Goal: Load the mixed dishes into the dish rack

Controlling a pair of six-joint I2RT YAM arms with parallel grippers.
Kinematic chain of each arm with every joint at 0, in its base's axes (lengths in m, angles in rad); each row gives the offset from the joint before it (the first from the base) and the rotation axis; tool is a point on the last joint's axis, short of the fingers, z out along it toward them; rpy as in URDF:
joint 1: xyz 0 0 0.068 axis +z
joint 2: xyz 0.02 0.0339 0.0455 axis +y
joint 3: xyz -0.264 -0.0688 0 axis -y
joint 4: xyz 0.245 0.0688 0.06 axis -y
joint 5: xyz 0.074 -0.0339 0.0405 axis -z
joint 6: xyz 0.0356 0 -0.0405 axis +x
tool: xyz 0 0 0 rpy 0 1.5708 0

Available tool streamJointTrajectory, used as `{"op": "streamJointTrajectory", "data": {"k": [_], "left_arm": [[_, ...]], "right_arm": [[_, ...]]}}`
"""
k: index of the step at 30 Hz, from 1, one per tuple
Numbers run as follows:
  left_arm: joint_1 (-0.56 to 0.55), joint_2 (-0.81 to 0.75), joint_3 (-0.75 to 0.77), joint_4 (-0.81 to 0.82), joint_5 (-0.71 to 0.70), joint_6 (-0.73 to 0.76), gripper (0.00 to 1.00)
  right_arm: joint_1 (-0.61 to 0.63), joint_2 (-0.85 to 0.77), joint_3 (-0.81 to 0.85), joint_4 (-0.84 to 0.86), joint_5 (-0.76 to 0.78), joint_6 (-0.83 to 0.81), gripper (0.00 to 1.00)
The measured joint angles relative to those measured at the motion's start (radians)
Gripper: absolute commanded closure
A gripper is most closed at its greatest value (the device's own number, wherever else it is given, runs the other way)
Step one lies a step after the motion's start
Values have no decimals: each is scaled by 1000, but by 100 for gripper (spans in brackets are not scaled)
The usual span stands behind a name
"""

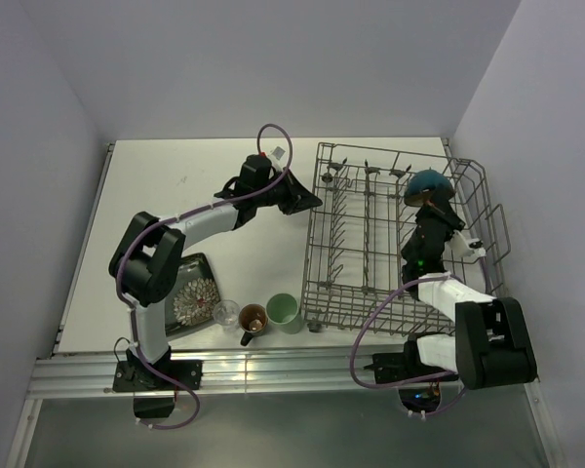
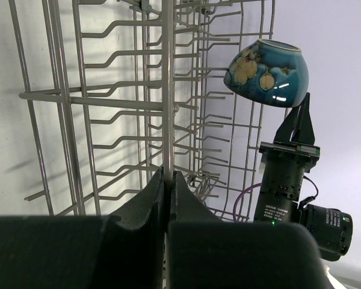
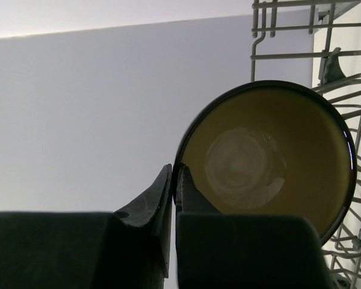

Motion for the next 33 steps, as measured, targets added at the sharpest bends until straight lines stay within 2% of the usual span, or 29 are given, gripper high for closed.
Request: {"op": "streamJointTrajectory", "data": {"k": [9, 15, 19, 21, 25, 33], "left_arm": [[0, 0, 0, 0, -9, 0, 100], [5, 0, 0, 0, -16, 1, 100], [8, 0, 6, -10, -21, 3, 100], [8, 0, 8, -11, -23, 3, 100], [9, 0, 8, -11, -24, 2, 100], [9, -1, -6, 13, -28, 0, 100]], "right_arm": [[-13, -13, 31, -120, 17, 118, 100], [-15, -64, 173, -467, 13, 164, 100], [-15, -83, 301, -768, 2, 154, 100], [-15, -93, 322, -837, -3, 149, 100], [-17, -113, 311, -853, -22, 138, 100], [-21, -153, 227, -750, -46, 108, 100]]}}
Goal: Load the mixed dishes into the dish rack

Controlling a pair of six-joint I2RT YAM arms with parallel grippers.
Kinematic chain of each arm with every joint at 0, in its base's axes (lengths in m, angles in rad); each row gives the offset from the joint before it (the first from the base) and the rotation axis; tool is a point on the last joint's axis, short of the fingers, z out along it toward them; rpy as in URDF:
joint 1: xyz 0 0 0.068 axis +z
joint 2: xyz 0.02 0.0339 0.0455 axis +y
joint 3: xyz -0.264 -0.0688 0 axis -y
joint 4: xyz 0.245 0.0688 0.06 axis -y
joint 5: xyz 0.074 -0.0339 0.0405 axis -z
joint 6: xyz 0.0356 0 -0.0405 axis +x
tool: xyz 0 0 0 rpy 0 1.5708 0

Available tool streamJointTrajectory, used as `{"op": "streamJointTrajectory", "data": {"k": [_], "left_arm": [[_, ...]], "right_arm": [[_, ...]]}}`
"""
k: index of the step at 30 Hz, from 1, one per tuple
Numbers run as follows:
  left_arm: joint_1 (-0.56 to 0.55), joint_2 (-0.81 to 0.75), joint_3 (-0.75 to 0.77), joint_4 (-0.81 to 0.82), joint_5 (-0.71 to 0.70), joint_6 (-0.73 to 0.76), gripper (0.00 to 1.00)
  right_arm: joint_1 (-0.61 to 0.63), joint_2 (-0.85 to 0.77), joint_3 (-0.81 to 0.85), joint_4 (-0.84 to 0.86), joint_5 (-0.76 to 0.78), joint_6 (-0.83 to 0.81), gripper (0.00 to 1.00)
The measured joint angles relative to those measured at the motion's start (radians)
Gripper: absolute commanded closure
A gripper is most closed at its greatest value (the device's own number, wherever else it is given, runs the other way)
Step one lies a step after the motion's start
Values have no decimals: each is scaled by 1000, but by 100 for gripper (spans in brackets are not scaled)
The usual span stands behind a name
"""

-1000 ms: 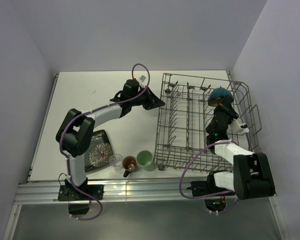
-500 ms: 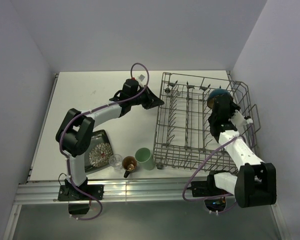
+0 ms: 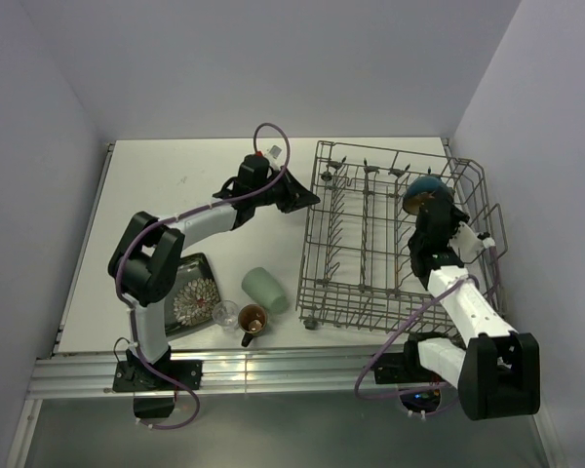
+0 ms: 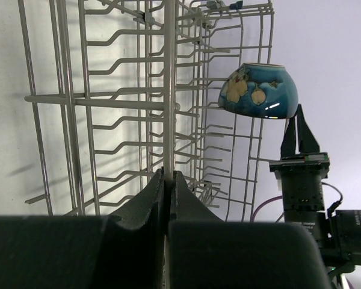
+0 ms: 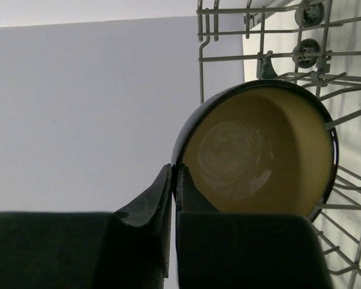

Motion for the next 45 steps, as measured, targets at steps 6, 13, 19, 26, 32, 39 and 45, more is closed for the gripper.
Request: {"op": "streamJointTrajectory", "data": {"k": [6, 13, 19, 26, 32, 39, 45], "left_arm": [[-5, -12, -28, 34, -23, -9, 100], [-17, -26, -41, 36, -63, -10, 100], [-29, -35, -50, 37, -100, -8, 100], [-39, -43, -53, 27, -130, 0, 100], [-40, -45, -52, 18, -138, 5, 100], [-43, -50, -32, -33, -145, 24, 100], [-43, -55, -19, -71, -147, 38, 100]], "right_arm": [[-15, -77, -80, 31, -40, -26, 100], [-50, -161, -97, -74, -123, -83, 80], [-88, -172, -90, -200, -178, -164, 32], [-108, -172, -72, -274, -250, -247, 19], [-118, -165, 73, -321, -349, -340, 18], [-179, -40, 328, -349, -503, -471, 71], [-251, 304, 575, -350, -683, -587, 100]]}}
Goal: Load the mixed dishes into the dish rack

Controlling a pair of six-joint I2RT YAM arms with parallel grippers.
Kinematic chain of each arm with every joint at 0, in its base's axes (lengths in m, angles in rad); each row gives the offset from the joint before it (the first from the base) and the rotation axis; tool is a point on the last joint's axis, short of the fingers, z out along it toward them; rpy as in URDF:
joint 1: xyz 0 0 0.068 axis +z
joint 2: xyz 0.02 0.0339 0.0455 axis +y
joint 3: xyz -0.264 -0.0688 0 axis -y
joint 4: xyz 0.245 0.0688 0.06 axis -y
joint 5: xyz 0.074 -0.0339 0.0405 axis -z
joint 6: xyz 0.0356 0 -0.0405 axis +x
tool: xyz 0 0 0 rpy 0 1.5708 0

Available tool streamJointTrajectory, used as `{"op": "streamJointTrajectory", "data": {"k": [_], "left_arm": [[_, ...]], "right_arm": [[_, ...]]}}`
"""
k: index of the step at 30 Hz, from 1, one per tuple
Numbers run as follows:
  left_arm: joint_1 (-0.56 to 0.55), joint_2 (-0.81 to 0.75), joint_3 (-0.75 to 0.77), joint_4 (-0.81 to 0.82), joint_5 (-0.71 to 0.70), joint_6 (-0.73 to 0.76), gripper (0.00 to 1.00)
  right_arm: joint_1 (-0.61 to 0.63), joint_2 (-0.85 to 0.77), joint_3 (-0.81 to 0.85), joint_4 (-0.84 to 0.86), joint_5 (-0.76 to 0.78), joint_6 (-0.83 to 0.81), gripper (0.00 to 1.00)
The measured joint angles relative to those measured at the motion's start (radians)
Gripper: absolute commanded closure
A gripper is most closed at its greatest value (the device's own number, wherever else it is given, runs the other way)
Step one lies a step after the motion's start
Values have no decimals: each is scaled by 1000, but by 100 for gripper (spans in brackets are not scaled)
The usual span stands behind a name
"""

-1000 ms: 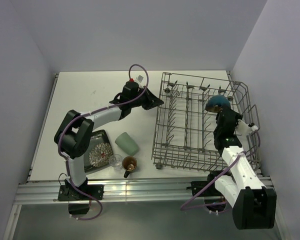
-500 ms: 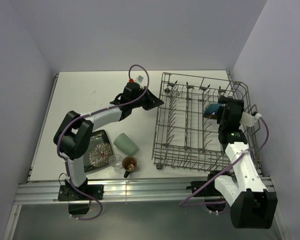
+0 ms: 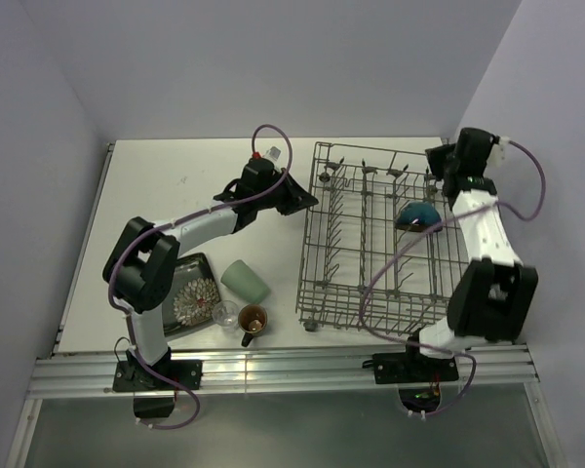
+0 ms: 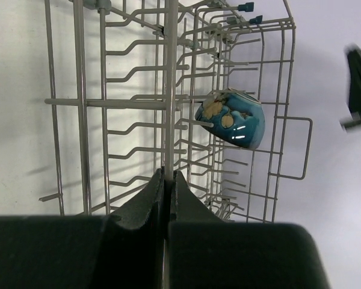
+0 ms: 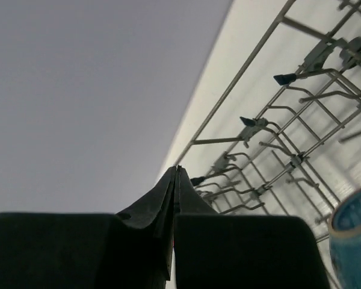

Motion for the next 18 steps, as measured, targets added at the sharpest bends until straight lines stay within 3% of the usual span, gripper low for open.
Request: {"op": "streamJointTrajectory", "data": {"k": [6, 18], "left_arm": [[-1, -10, 0, -22, -13, 10, 100], [4, -13, 5, -38, -45, 9, 100]], "right_arm": [[23, 357, 318, -188, -84, -143, 100], [49, 512, 593, -488, 18, -323, 100]]}}
